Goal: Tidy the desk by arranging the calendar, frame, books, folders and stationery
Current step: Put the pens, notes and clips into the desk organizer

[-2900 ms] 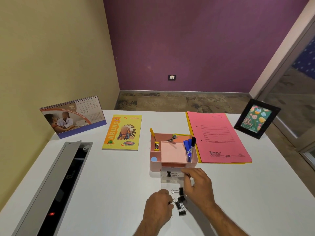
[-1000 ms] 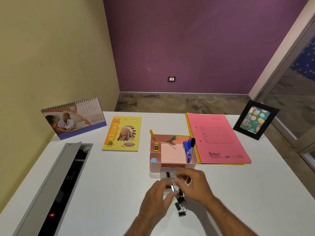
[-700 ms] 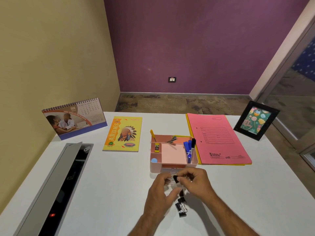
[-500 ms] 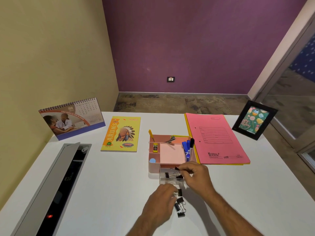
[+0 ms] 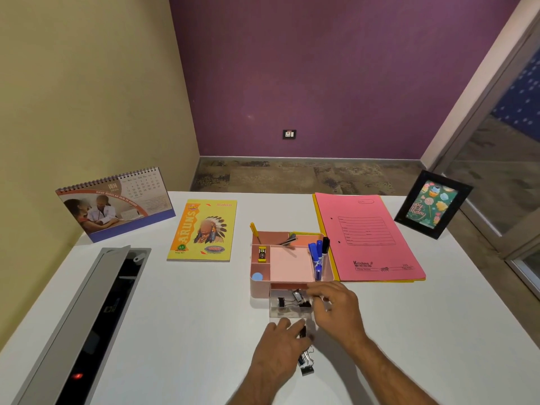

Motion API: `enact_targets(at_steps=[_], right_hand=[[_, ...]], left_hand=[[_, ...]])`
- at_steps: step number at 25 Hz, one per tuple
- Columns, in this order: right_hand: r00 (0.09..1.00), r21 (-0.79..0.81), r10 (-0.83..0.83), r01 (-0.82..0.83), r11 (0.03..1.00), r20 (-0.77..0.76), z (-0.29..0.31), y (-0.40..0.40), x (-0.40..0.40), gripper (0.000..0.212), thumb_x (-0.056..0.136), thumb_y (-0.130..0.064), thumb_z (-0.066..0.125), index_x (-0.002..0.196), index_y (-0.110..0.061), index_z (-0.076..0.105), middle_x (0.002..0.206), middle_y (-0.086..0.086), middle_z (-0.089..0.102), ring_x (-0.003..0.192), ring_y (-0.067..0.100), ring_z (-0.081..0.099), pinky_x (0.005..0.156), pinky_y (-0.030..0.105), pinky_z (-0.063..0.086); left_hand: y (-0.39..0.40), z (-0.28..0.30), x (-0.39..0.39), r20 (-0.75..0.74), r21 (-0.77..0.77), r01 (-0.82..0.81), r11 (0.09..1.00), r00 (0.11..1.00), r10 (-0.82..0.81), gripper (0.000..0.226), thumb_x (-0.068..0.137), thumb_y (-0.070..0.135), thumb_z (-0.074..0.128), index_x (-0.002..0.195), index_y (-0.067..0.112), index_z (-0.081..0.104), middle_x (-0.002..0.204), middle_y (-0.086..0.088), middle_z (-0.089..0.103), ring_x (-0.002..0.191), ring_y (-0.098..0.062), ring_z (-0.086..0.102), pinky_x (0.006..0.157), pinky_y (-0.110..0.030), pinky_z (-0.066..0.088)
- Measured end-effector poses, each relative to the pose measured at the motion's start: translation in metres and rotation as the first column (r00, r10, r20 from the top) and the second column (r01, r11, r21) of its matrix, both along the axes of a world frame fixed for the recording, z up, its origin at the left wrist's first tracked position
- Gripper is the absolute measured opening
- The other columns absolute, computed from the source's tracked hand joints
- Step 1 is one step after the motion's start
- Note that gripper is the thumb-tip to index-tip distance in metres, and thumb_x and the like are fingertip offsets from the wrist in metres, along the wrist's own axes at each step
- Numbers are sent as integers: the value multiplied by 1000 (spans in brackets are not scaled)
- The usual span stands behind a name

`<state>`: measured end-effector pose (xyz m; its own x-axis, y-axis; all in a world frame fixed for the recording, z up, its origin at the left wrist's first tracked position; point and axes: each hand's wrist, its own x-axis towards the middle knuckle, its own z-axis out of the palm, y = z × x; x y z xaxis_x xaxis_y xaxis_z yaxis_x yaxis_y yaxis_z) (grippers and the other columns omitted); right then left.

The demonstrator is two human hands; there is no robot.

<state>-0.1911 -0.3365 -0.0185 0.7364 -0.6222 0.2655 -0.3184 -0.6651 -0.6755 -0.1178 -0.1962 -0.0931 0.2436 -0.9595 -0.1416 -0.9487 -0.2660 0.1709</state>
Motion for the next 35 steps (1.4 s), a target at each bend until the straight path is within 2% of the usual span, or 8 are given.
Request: enact_targets(at_steps=[5, 12, 18, 21, 26, 28, 31, 35], right_hand=[[996, 53, -48, 44, 998, 77, -6, -3, -5, 33, 74, 9, 67, 87, -18, 80, 89, -7, 75, 89, 13, 68, 68, 19, 57], [992, 43, -15, 9, 999, 122, -11, 4, -10, 30, 72, 8, 72, 87, -16, 79, 87, -7, 74, 79, 10, 68, 62, 25, 57], [990, 193, 75, -97, 976, 118, -3, 11, -14, 25, 73, -22, 71, 98, -20, 75, 89, -14, 74, 82, 7, 69, 70, 21, 57], [984, 307, 135, -164, 938, 114, 1, 13, -11, 39, 73, -13, 76, 111, -21, 70, 94, -10, 75, 89, 10, 70, 75, 22, 58], [988, 387, 86, -128, 913, 124, 7, 11, -2, 50, 74, -1, 77, 110, -34, 66, 92, -9, 75, 89, 9, 70, 75, 20, 57], [990, 352, 65, -105, 930, 124, 7, 11, 2, 47, 74, -4, 77, 105, -39, 67, 90, -16, 74, 88, 5, 69, 74, 15, 55], [998, 235, 36, -45, 971, 41, 5, 8, 8, 28, 78, -14, 77, 99, -32, 74, 85, -20, 74, 82, 3, 68, 74, 21, 57], [986, 7, 71, -71, 997, -150, -1, 6, 14, 21, 82, -23, 73, 103, -27, 75, 99, -10, 75, 90, 9, 65, 82, 29, 57]], left_hand=[[8, 2, 7, -12, -7, -31, 1000, 999, 30, 39, 92, 7, 49, 128, 21, 51, 130, -1, 53, 115, -31, 47, 87, -43, 41], [20, 12, 8, -115, -100, -101, 990, 989, 89, 25, 100, 29, 46, 123, 21, 52, 116, -3, 63, 105, -27, 53, 85, -39, 41], [11, 36, -2, -496, -430, -475, 768, 835, 238, 40, 82, 48, 61, 120, 45, 49, 107, 27, 64, 94, 11, 56, 82, 0, 42], [-2, 40, 2, -625, -448, -594, 668, 743, 241, 44, 82, 42, 66, 121, 44, 46, 109, 24, 64, 97, 7, 58, 83, -12, 51], [-7, 44, 8, -577, -543, -568, 619, 788, 216, 44, 80, 43, 66, 121, 36, 52, 116, 16, 62, 104, 0, 55, 89, -14, 49], [-6, 40, 8, -542, -586, -566, 579, 806, 240, 38, 75, 41, 71, 108, 28, 57, 103, 16, 58, 91, 0, 52, 78, -10, 46], [3, 27, 5, -439, -525, -451, 722, 870, 224, 25, 78, 43, 69, 86, 35, 47, 80, 23, 45, 72, 0, 43, 61, -7, 35], [7, 12, 6, -384, -277, -202, 939, 919, 84, 22, 88, 46, 50, 106, 37, 59, 108, 19, 55, 99, -5, 49, 81, -23, 42]])
